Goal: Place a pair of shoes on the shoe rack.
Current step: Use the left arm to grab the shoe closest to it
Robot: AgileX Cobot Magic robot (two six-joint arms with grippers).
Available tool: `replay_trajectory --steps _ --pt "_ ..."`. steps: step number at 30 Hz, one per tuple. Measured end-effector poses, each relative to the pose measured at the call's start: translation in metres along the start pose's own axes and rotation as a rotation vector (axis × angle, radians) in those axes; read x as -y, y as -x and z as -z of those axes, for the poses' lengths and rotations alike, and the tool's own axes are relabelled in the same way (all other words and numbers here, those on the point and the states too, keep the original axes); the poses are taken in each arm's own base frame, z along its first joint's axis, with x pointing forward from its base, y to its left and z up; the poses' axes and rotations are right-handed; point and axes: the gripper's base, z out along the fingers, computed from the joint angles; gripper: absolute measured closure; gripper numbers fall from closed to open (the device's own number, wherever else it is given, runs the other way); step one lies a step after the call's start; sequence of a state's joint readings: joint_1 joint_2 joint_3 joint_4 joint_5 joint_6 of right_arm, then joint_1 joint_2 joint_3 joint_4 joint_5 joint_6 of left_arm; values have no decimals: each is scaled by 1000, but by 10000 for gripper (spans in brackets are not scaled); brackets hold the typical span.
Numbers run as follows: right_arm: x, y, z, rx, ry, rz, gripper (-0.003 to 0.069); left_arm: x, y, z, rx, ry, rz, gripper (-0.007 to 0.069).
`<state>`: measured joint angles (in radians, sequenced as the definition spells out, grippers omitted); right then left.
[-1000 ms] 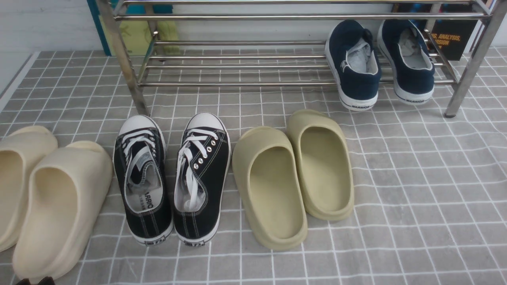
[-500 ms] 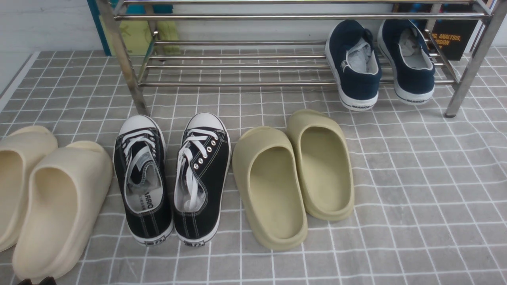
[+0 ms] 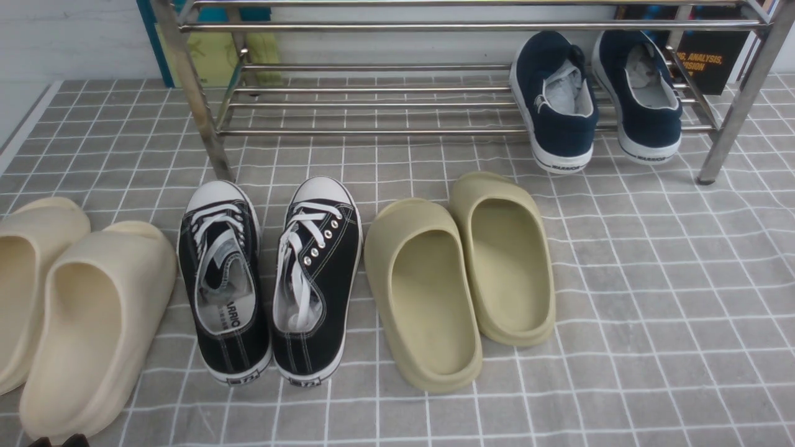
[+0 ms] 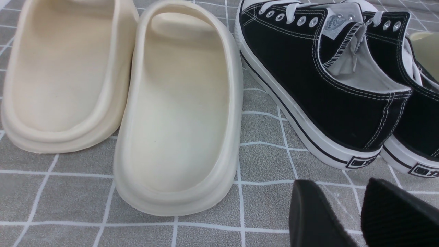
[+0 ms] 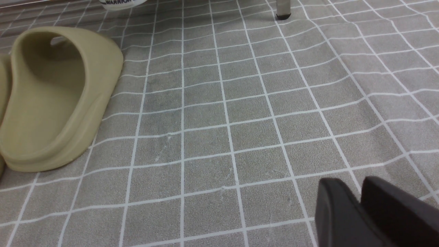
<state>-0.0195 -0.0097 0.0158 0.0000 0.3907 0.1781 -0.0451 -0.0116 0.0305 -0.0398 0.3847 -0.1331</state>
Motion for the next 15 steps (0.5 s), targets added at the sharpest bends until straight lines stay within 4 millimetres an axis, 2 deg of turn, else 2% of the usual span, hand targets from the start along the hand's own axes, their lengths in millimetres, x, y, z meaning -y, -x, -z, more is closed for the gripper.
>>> replay_trajectory --steps 6,13,15 --pt "0 0 0 0 0 0 515 0 3 0 35 -5 1 386" --pt "0 0 0 0 0 0 510 4 31 6 348 -47 1 386" --pt "0 0 0 0 0 0 507 6 43 11 494 -66 1 386"
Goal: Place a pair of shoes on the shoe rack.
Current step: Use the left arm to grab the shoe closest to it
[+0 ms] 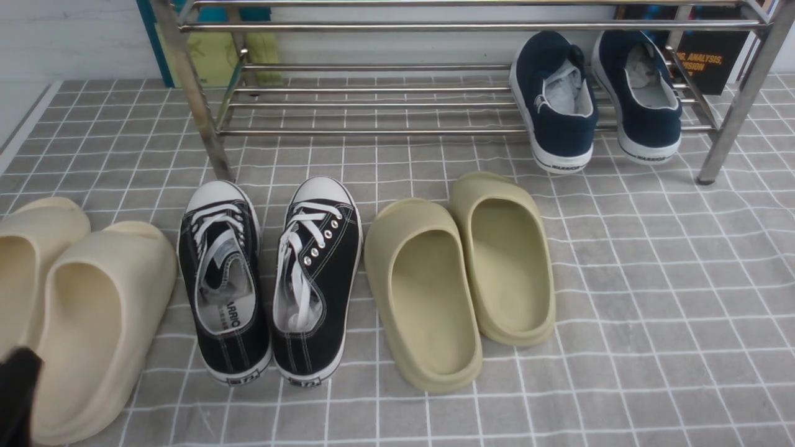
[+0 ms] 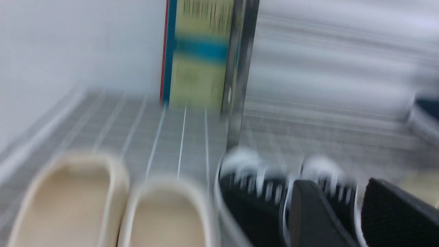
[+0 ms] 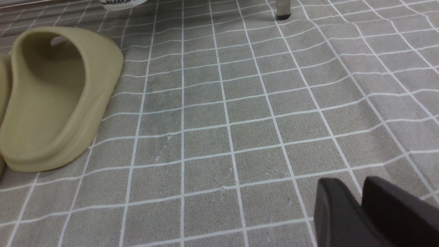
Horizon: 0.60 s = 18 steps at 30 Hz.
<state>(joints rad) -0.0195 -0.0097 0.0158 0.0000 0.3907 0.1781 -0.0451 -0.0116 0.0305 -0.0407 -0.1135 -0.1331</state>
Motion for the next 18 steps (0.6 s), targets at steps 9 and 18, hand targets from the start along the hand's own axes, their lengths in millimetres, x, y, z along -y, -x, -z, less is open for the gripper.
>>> replay_trajectory --steps 9,18 --pt "0 0 0 0 0 0 496 5 40 9 431 -81 145 391" --pt "0 0 0 0 0 0 495 22 121 -9 117 -39 136 638"
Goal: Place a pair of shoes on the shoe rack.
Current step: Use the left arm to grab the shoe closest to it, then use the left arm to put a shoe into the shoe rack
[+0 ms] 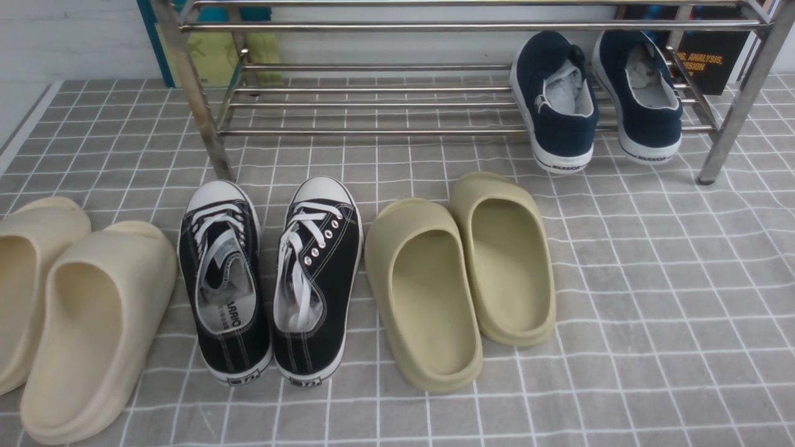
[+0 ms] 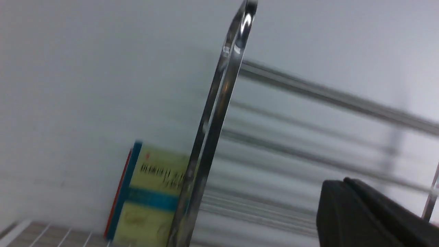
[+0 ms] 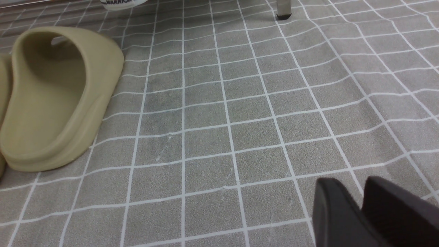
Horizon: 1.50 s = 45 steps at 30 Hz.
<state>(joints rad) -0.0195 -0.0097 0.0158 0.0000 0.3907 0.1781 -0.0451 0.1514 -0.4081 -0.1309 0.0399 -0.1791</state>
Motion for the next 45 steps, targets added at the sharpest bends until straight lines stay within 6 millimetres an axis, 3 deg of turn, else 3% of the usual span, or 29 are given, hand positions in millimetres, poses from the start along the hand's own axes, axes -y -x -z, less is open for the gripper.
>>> replay_trajectory --steps 2,4,6,13,16,17,18,19,21,24,26,28,32,34,37,41,45 --pt "0 0 0 0 0 0 494 2 -1 -23 -204 39 -38 638" --pt "0 0 0 0 0 0 493 0 -6 -37 -299 59 -51 638" --pt "0 0 0 0 0 0 493 -7 -31 -67 -512 111 -43 638" --pt "0 0 0 0 0 0 491 -22 -91 -128 -936 217 25 623" --pt "0 0 0 0 0 0 486 -26 -105 -150 -1040 238 41 512" --pt "0 0 0 0 0 0 482 -28 -116 -163 -1092 253 59 409" --pt "0 0 0 0 0 0 482 -29 -117 -165 -1098 255 59 395" --pt "0 0 0 0 0 0 480 -31 -128 -176 -1136 269 86 301" --pt "0 0 0 0 0 0 477 -35 -146 -192 -1183 291 130 190" --pt "0 0 0 0 0 0 476 -43 -176 -210 -1256 329 184 123" --pt "0 0 0 0 0 0 476 -48 -191 -215 -1291 345 189 130" --pt "0 0 0 0 0 0 475 -55 -211 -222 -1336 367 188 216" --pt "0 0 0 0 0 0 468 -59 -220 -223 -1362 383 171 524" --pt "0 0 0 0 0 0 463 -58 -216 -222 -1358 379 164 633" --pt "0 0 0 0 0 0 459 -53 -202 -220 -1351 365 167 638" --pt "0 0 0 0 0 0 458 -33 -154 -211 -1350 293 160 638" --pt "0 0 0 0 0 0 454 -22 -130 -217 -1396 210 106 638"
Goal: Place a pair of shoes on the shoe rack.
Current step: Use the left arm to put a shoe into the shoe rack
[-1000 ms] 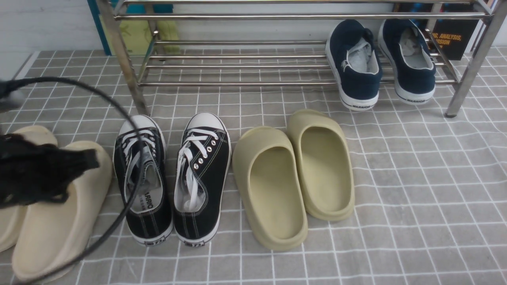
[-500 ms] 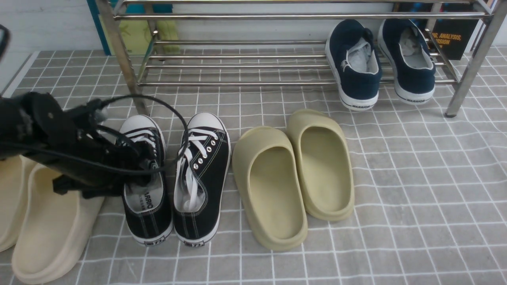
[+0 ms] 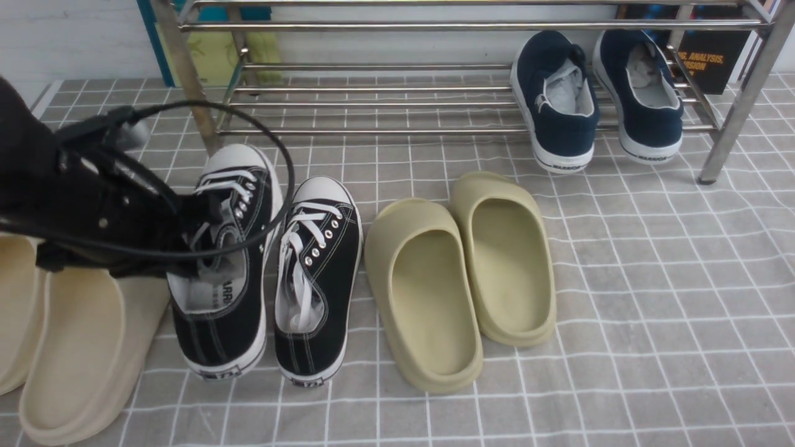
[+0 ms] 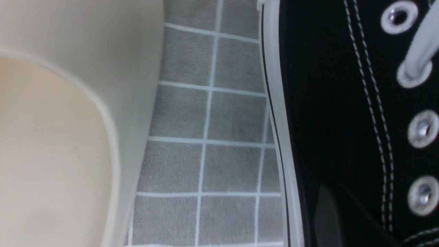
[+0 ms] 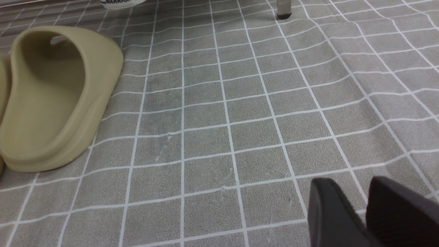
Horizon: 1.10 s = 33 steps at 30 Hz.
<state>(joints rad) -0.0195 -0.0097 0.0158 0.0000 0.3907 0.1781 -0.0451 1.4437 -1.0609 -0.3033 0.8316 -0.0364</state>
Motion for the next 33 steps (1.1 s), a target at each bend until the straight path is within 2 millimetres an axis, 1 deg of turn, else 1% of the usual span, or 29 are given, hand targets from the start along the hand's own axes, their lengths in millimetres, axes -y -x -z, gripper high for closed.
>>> replay_trajectory --steps 2,3,4,5,6,8,9,11,12,13,14,15,18,20,21,26,33 --pt "0 0 0 0 0 0 452 2 7 1 -3 -4 -25 638" --pt "0 0 0 0 0 0 450 6 20 3 12 -9 -55 638" --pt "0 0 0 0 0 0 449 7 24 3 18 -11 -62 638" --pt "0 0 0 0 0 0 446 11 43 -2 35 -15 -87 638" --pt "0 0 0 0 0 0 445 12 46 0 46 -17 -92 638" --pt "0 0 0 0 0 0 443 19 83 -10 91 -26 -126 638" --pt "0 0 0 0 0 0 443 21 97 -16 105 -29 -134 638" --pt "0 0 0 0 0 0 443 24 117 -25 118 -34 -145 638" --pt "0 0 0 0 0 0 442 26 130 -33 113 -37 -152 638" --pt "0 0 0 0 0 0 441 26 138 -43 98 -38 -154 638" --pt "0 0 0 0 0 0 440 28 148 -46 105 -42 -162 638" --pt "0 0 0 0 0 0 440 29 157 -54 97 -45 -166 638" --pt "0 0 0 0 0 0 436 30 177 -77 80 -53 -174 638" --pt "0 0 0 0 0 0 434 29 182 -87 70 -56 -167 638" --pt "0 0 0 0 0 0 431 30 185 -91 42 -60 -133 638" --pt "0 0 0 0 0 0 425 37 190 -95 1 -79 -69 638" --pt "0 0 0 0 0 0 421 36 187 -101 -50 -76 -46 638"
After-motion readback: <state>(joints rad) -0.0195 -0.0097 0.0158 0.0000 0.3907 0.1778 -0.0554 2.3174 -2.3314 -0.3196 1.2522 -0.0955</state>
